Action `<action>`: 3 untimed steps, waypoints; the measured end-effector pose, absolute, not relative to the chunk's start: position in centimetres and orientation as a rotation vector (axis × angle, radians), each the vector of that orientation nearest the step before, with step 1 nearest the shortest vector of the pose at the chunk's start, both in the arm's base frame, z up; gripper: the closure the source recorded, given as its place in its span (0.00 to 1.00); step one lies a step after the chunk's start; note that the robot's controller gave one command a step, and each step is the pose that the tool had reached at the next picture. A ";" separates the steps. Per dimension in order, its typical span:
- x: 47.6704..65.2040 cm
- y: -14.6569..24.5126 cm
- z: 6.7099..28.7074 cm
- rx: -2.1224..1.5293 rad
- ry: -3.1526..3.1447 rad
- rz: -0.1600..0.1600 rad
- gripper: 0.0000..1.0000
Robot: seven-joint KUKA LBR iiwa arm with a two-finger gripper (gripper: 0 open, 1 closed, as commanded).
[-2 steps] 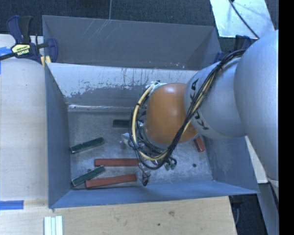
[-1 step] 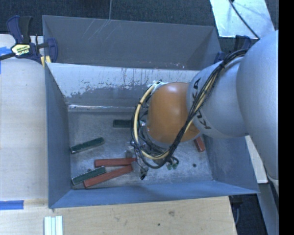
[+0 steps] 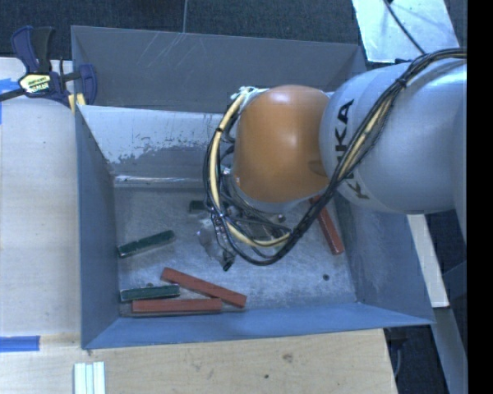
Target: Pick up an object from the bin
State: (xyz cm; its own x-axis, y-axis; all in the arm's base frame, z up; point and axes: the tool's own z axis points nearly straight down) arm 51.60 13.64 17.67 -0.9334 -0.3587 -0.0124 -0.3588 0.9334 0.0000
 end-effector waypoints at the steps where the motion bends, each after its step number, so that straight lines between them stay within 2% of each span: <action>1: 51.4 13.4 17.2 -0.569 3.087 0.001 0.00; 2: 52.6 18.5 8.2 -0.676 3.070 0.003 0.00; 3: 58.3 21.2 8.0 -1.375 2.817 0.001 0.00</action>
Offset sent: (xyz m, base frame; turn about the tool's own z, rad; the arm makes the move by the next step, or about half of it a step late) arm 0.0000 0.0000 0.0000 0.0000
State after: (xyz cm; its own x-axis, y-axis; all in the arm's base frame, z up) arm 58.31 21.17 7.98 -0.6150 -0.7885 -0.0065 -0.7885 0.6150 -0.0026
